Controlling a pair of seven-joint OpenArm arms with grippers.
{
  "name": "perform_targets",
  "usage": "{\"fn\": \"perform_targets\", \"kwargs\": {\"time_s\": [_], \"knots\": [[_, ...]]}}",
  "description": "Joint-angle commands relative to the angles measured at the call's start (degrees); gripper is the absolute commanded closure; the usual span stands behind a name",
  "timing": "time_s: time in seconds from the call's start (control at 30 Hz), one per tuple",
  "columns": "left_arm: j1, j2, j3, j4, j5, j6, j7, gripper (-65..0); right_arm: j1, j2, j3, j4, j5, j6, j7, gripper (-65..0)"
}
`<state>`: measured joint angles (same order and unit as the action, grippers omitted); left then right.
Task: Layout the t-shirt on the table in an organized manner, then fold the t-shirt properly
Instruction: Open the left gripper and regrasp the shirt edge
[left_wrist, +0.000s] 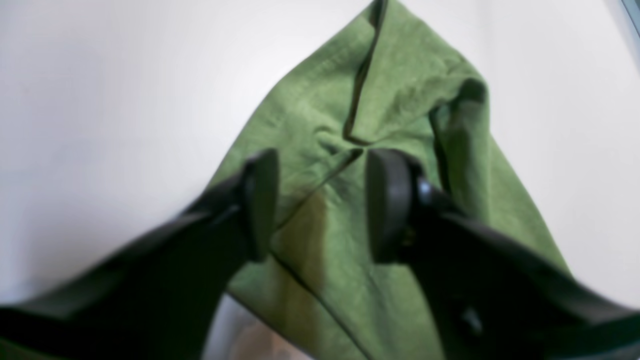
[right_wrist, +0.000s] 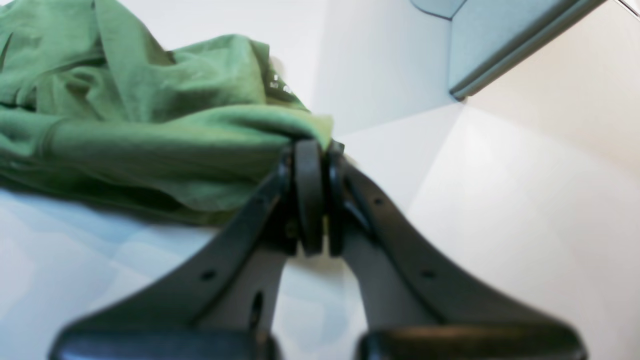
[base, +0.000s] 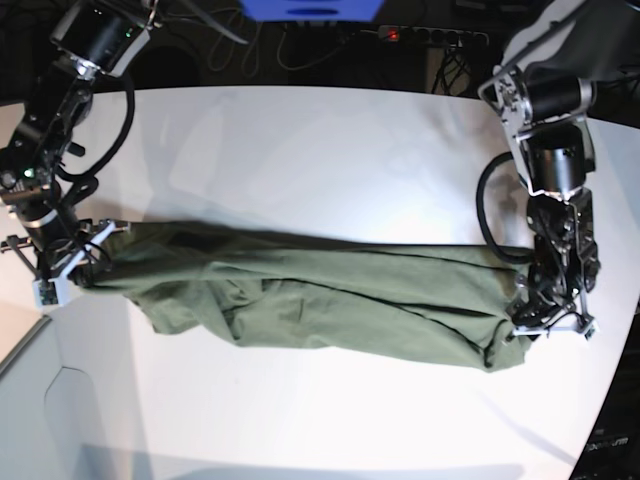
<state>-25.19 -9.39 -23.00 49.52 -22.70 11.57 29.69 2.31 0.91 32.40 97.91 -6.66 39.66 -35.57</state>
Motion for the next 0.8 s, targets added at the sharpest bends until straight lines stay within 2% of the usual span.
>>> {"fn": "perform_targets", "kwargs": {"time_s": [0.0,0.4,0.53,0.63,0.77], "knots": [[-0.70,-0.59,0.02,1.16,-0.11,-0.36,-1.25,-30.1,0.90,0.37,0.08,1.04,0.81,0.34,1.42,0.0],[0.71,-0.33,0.45,0.46,0.06,-0.45,-1.34,-30.1,0.55,0.28,0.08,0.86,0.90,0.34,1.07,0.0],[0.62,-0.85,5.82,0.46,0.06,-0.45,-2.13,-30.1,0.55,0.28,0.17,-0.28,0.90,0.34,0.98,0.0],[0.97,-1.65,9.07,0.37,0.06,-0.45,-6.09,-30.1,0.55,0.28,0.17,-0.99,0.90,0.34,0.98,0.0],[2.20,-1.91,10.65,0.37,0.06,-0.45,-7.23,-30.1,0.46,0.28,0.17,-0.99,0.90,0.34,0.98,0.0]]}}
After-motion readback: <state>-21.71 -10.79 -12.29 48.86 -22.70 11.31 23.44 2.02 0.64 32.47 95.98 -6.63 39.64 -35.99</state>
